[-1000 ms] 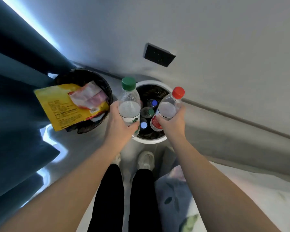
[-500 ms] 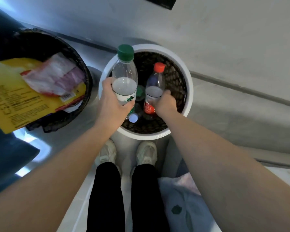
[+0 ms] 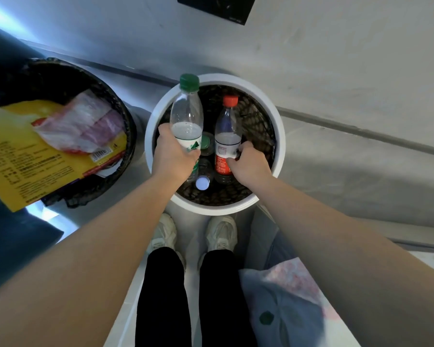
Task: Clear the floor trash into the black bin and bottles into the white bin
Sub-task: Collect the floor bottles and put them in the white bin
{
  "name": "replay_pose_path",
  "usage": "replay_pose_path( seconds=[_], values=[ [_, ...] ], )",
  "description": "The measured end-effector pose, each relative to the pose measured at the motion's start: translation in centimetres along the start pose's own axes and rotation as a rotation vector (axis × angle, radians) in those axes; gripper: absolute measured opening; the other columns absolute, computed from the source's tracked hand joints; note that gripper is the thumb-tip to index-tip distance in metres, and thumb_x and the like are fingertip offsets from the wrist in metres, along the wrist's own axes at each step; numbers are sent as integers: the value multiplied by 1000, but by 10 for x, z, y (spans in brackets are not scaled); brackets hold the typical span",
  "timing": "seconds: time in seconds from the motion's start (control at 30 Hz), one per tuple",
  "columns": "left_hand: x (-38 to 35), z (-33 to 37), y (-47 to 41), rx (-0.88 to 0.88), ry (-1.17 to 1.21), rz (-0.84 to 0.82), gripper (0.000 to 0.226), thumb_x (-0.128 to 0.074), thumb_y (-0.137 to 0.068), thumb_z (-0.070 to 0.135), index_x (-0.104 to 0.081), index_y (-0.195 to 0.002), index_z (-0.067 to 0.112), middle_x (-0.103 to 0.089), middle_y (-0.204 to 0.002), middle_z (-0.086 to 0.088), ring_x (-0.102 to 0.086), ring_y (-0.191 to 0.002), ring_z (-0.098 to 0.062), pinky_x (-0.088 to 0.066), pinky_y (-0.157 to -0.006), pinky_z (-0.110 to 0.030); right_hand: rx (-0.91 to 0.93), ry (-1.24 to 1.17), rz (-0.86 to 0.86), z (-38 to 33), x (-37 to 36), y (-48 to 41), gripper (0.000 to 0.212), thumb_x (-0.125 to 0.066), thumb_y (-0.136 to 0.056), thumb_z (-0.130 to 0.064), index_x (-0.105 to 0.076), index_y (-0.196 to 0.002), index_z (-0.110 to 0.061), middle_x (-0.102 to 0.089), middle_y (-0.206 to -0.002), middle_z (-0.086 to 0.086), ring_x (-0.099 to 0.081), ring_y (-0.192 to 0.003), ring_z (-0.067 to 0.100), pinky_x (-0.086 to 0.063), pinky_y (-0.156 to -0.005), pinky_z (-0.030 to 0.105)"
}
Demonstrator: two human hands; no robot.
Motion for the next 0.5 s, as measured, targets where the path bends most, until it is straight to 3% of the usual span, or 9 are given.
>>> replay_pose_path(
  seconds=[0.07,0.2,0.37,0.5],
  values=[
    [-3,-3,-7,68,-34,-3,63,-75,-80,20,-35,-128,12,-55,-118,-4,-51,-95,-16,-40,-77,-27,22,-12,-9,2,1,2,42,-58,-93,-32,-44,-126,-9,-64,-107,13,-63,-94,30,-51,-77,37],
    [-14,-2,-19,112,-105,-23,67,-76,-79,26,-35,-128,8,-54,-125,-11,-56,-112,-28,-45,-84,-34,19,-29,-6,6,3,-1,40,-58,-92,-29,-43,-122,-8,-64,-103,13,-62,-91,28,-47,-72,33],
    [-20,-1,-18,112,-99,-9,67,-78,-78,30,-37,-126,8,-56,-124,-10,-57,-111,-27,-43,-79,-30,7,-72,10,6,3,-2,36,-58,-92,-24,-42,-119,-8,-61,-101,11,-58,-88,27,-42,-68,31],
    [-19,-2,-10,17,-22,23,64,-80,-74,28,-42,-123,11,-59,-119,-5,-58,-106,-21,-48,-84,-30,27,-99,6,2,3,2,34,-57,-91,-21,-41,-118,-7,-55,-96,7,-55,-84,25,-38,-66,29]
  ],
)
Point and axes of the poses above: each hand's wrist, its own y-axis away from the middle knuckle, its own x-axis out of the back of the hand, z = x × y, the point moved 5 cm from there along -y, towards the middle knuckle
